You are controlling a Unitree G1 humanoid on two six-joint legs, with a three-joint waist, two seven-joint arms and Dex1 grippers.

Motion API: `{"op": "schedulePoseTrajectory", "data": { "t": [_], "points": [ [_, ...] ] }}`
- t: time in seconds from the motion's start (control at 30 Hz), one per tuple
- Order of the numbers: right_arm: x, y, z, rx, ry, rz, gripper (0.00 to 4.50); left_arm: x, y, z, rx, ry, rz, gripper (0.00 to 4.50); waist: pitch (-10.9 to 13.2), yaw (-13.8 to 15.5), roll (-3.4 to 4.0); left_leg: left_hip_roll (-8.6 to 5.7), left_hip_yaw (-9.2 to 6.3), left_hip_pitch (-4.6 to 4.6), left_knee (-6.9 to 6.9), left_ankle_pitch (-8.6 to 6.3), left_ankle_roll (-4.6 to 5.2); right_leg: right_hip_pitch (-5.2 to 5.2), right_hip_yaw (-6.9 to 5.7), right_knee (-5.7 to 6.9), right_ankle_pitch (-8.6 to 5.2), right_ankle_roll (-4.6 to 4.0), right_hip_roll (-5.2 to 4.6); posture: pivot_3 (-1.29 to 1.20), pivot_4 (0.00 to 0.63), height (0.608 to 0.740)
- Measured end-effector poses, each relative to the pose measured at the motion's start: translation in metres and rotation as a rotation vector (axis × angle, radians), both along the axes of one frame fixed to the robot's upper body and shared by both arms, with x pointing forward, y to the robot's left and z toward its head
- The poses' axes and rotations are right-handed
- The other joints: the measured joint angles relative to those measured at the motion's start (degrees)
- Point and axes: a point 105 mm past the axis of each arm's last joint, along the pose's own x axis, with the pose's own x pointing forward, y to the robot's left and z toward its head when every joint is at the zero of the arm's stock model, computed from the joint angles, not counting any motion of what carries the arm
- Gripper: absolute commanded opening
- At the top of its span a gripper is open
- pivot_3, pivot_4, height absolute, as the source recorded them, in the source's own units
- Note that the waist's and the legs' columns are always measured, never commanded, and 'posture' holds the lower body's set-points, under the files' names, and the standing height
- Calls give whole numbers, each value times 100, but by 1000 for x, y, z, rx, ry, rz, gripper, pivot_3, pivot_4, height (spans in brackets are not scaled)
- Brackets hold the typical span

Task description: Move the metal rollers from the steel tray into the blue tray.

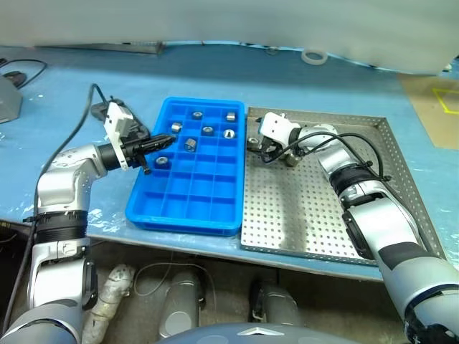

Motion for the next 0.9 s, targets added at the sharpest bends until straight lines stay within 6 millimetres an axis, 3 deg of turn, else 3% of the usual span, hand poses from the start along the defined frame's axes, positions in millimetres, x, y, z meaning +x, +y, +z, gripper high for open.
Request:
{"op": "schedulePoseTrajectory", "data": {
  "t": [0.13,0.27,0.5,0.7,0.8,0.9],
  "points": [
    [-5,5,-6,-83,36,66,4500,-4,-3,8,-13,-6,38,53,3,33,5,1,4,39,-28,11,-41,27,8,-12,-1,-1,1,172,150,740],
    [-4,4,-7,-147,35,83,4500,-3,5,-2,16,37,100,53,2,45,4,16,4,44,-39,27,-62,22,9,-4,-1,-1,15,179,150,740],
    [0,15,-13,-177,15,54,4500,5,-2,-9,19,63,154,53,-2,0,-3,47,4,21,-28,41,-49,0,3,4,1,-2,42,182,150,740],
    [6,16,-17,-172,-8,-8,4500,5,-10,-16,30,86,148,53,2,51,1,79,7,86,-64,67,-128,23,3,17,9,-16,67,183,150,740],
    [17,3,-13,-105,-28,-159,3868,6,-11,-17,33,87,156,0,7,92,3,77,15,110,-110,86,-159,25,3,5,9,-16,67,183,150,740],
    [22,-6,-9,-17,-5,-266,2890,6,-11,-19,36,92,163,0,7,113,3,79,19,110,-120,94,-169,22,3,7,10,-17,68,183,150,740]
  ]
}}
